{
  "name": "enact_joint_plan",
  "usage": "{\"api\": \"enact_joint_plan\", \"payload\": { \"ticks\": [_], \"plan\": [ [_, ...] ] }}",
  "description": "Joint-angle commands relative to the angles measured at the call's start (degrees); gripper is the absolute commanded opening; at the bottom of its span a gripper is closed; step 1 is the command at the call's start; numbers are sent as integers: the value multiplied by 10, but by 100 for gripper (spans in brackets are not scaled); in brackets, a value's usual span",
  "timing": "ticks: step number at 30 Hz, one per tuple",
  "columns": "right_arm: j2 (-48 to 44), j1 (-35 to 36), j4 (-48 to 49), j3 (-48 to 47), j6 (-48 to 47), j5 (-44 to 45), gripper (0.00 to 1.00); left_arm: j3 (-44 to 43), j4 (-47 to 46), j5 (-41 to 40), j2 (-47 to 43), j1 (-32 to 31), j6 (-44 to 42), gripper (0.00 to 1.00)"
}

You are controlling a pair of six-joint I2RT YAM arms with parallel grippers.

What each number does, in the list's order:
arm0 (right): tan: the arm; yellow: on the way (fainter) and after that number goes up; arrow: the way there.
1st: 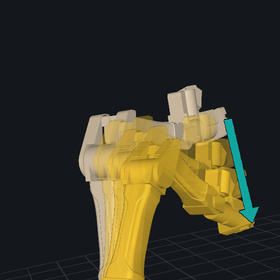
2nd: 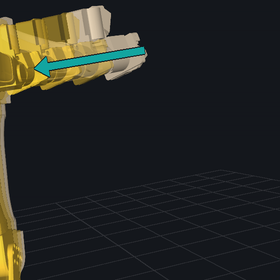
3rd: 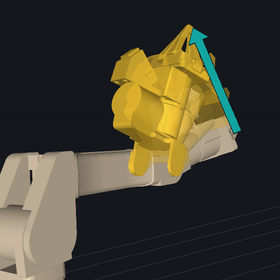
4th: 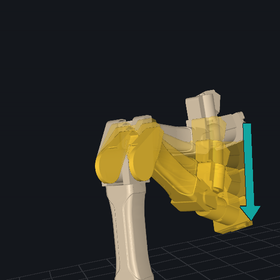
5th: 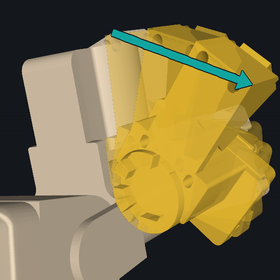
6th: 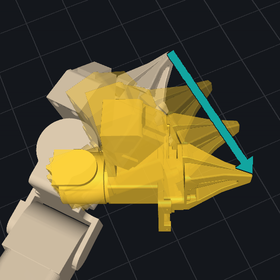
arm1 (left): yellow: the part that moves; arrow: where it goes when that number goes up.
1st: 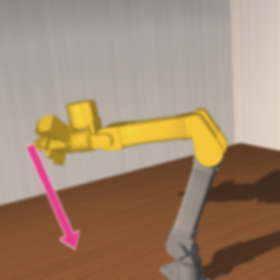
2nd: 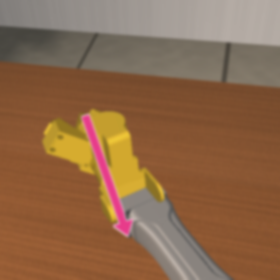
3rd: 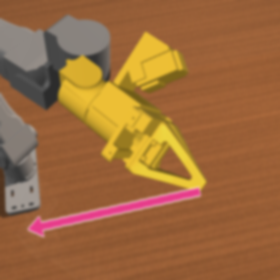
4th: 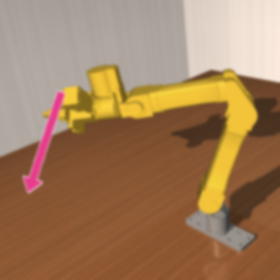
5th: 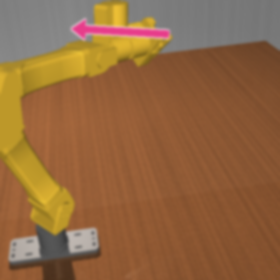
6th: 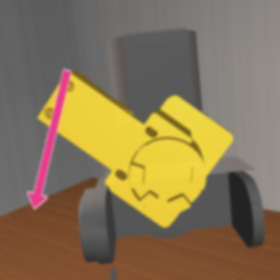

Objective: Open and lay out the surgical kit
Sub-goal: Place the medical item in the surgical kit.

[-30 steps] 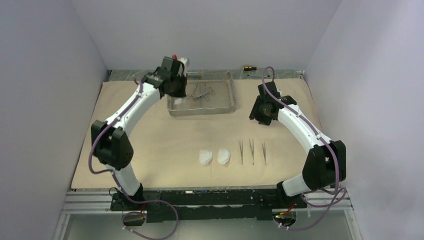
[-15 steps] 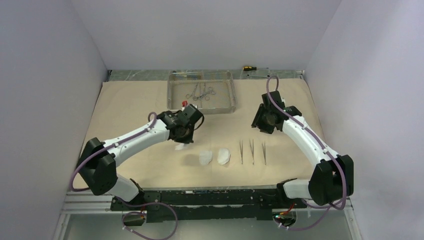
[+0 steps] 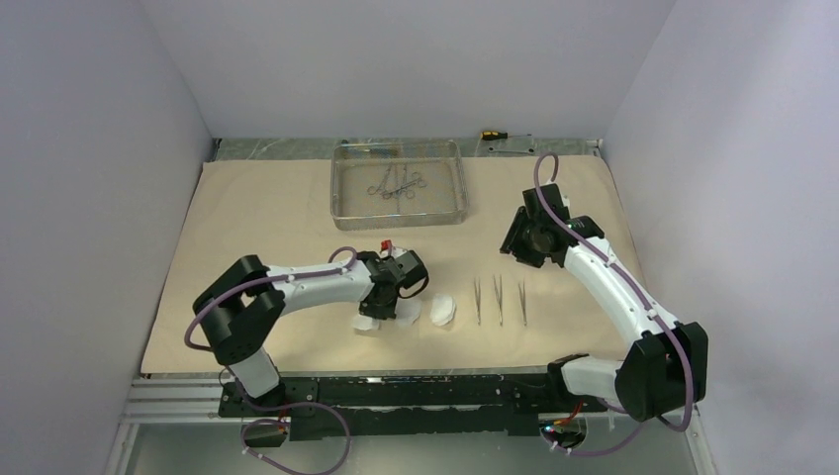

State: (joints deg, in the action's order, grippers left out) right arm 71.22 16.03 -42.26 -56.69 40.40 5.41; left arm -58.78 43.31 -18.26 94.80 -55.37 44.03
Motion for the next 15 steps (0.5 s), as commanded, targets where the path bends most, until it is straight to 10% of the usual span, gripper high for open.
{"api": "enact_joint_plan", "payload": {
  "ticks": [1,15],
  "plan": [
    [-19,-3,-3,8,8,7,47,1,-30,-6,19,-12,9,5],
    [-23,-2,-11,-18,0,22,47,-67,-16,-52,-90,-18,-55,54]
  ]
}}
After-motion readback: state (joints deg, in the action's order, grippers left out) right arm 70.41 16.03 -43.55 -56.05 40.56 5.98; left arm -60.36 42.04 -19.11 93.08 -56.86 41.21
